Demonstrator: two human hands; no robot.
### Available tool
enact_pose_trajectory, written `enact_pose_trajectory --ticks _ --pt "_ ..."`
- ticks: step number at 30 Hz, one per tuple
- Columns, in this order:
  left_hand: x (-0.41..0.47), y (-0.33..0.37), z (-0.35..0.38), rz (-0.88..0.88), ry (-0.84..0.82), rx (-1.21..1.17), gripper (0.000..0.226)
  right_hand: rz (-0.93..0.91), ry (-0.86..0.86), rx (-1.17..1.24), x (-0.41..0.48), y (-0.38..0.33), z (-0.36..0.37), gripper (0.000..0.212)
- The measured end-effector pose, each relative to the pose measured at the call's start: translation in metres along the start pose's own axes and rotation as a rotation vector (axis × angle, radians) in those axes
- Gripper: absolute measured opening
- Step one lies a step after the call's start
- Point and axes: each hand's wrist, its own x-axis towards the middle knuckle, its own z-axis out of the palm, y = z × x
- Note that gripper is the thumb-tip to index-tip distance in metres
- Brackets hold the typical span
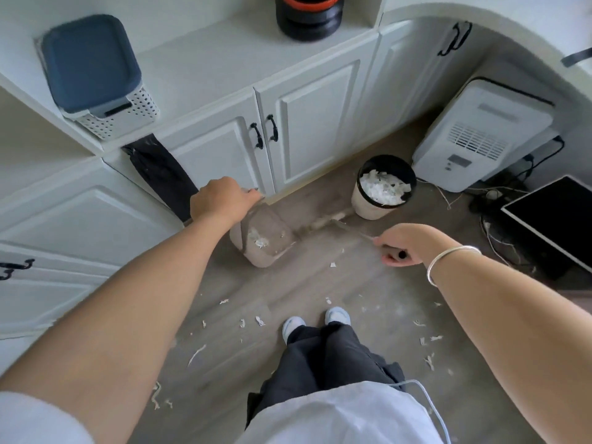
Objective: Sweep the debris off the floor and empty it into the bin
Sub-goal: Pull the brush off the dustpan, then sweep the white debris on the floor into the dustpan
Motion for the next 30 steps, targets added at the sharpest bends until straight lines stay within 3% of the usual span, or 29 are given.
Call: enact_pose_trajectory --ticks 3,6,8,11,21,30 --pt "-0.003 0.005 0.001 0.011 -0.001 0.039 0.045 -0.068 0.116 -0.145 0.004 0.023 0.007 0.025" --pt "-0.006 0.012 0.003 0.031 0.000 0.061 0.048 -0.174 0.132 -0.081 0.007 0.035 0.009 0.028" --pt "-0.009 0.020 0.006 0.060 0.002 0.088 0.051 -0.122 0.147 0.011 0.012 0.041 0.008 0.025" --pt "-0.014 0.028 0.010 0.069 0.015 0.117 0.055 0.128 0.145 0.096 0.016 0.050 0.011 0.027" --pt "-0.072 0.068 0.036 0.125 0.053 0.145 0.054 -0.016 0.256 -0.189 -0.008 0.171 0.017 0.025" --pt "-0.129 0.120 0.060 0.188 0.084 0.100 0.057 0.055 0.271 -0.238 -0.031 0.297 -0.017 0.018"
